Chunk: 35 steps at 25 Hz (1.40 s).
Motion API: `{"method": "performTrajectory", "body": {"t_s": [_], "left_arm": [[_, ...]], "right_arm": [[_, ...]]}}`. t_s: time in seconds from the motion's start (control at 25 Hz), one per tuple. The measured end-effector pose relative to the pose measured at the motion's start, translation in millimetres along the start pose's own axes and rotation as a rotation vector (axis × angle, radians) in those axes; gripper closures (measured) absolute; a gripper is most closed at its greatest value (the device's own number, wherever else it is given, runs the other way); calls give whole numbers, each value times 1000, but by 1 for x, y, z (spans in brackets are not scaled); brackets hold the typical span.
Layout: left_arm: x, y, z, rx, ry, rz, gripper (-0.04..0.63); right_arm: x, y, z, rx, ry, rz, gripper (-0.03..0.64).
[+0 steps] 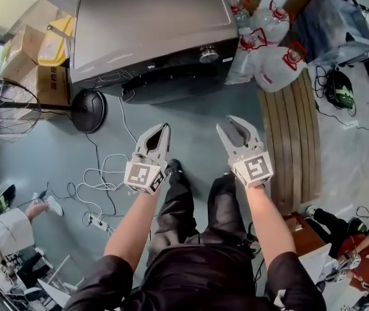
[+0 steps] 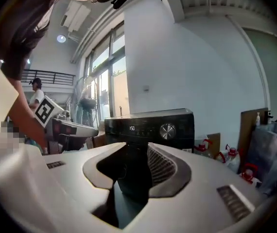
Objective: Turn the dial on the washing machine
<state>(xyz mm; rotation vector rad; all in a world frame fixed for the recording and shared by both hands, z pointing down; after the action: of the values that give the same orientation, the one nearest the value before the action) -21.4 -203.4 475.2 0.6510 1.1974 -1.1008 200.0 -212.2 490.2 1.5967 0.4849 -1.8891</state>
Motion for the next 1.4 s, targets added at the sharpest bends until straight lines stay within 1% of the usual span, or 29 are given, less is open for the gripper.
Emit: {"method": "performTrajectory", "body": {"t_s": [0.12,0.16,0.28,0.4,0.48,0.56,0.68,0.84,1.0,1.16,1.28,1.4], "left_arm": [[-22,-11,26,-63,-5,52,578],[-26,-15,34,-79,-1,65,578],[-32,-27,59,-92,28,96,578],[-34,-33,77,-101,59,113,578],[-37,-34,89,-112,76,114,578],[-39,-35,98,-117,93,108,578],[-50,-34,109,-133,104,103,578],[-60,-40,119,-116,111,108,578],[-66,-49,124,-100,111,103,578],[-72,-53,119,-101,108,104,578],[-79,-57,118,-95,109,93,578],[-83,-59,120,-86,109,76,578]], "right_arm": [[-18,15,37,-31,-8,30,448],[-23,21,48,-34,-5,20,431],[-36,39,81,-35,10,-32,402],[-46,50,101,-67,-8,-24,383],[-51,60,110,-96,-20,-26,376],[-54,70,118,-123,-9,-54,364],[-54,78,128,-153,-12,-67,346],[-47,91,138,-213,6,-112,329],[-32,102,141,-271,54,-155,321],[-20,99,144,-272,66,-199,321],[-16,100,155,-277,59,-192,321],[-13,106,163,-293,78,-172,321]]}}
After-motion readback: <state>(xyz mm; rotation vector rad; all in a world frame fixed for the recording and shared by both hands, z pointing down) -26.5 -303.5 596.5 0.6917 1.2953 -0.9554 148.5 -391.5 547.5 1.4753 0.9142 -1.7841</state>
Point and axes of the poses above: the fingertips, and each gripper's own axes: z forward along the fingers, y to its right, x out of its top, the point moved 5 cm from there along -z, backward along the fingers, and after that the axes turned 7 degrees about x, right-handed, at the moved point
